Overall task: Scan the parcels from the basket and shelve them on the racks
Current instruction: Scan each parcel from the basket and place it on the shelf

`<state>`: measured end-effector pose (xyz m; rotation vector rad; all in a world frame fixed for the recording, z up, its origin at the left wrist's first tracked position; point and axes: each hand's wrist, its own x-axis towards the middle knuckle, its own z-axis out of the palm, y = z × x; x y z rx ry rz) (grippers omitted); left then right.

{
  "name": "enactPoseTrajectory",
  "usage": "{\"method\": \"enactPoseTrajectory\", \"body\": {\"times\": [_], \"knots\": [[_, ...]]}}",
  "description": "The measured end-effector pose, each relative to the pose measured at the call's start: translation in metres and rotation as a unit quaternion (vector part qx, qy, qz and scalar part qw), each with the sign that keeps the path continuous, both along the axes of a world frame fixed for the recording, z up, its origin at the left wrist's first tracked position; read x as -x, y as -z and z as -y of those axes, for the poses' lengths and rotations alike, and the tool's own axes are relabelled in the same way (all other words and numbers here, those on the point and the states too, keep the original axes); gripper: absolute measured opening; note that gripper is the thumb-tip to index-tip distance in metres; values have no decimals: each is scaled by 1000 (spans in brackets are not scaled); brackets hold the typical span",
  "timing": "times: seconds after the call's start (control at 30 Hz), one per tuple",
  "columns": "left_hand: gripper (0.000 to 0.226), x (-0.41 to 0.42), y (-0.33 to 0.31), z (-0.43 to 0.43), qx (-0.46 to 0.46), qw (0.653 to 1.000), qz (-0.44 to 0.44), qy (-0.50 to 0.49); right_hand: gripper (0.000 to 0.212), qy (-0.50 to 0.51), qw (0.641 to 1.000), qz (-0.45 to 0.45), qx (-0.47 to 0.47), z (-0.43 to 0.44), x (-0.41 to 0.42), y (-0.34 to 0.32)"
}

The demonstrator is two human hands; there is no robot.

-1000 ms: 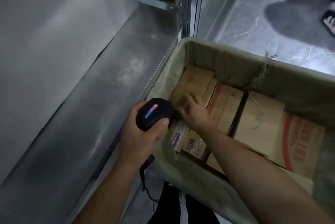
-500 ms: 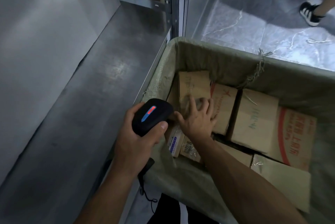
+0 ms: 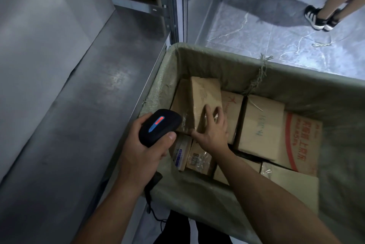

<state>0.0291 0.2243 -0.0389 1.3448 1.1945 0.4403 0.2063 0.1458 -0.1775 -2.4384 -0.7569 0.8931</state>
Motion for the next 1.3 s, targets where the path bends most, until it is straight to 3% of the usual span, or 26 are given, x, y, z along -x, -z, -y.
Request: {"method": "enactPoseTrajectory", "body": {"times": [0.13,0.33,0.6,0.83,1.07,1.3], "knots": [[53,-9,-7,5,-7,1000,7,14,84,80,984,-107,-115,25,-9,-8],[59,-20,-12,16,1,1000,7,22,69,54,984,-129,-110,37,-24,-23],[51,-26,-18,30,-1,999,15,29,67,122,984,-77,-102,55,-28,-30],[64,-29,-20,36,-2,999,12,31,64,174,983,44,-42,54,-37,-39],[59,-28,-23,44,-1,1000,20,9,73,123,992,27,0,62,-58,-40],[49,-27,-25,54,-17,1000,11,0,71,163,986,-16,-20,69,-62,-42]]}}
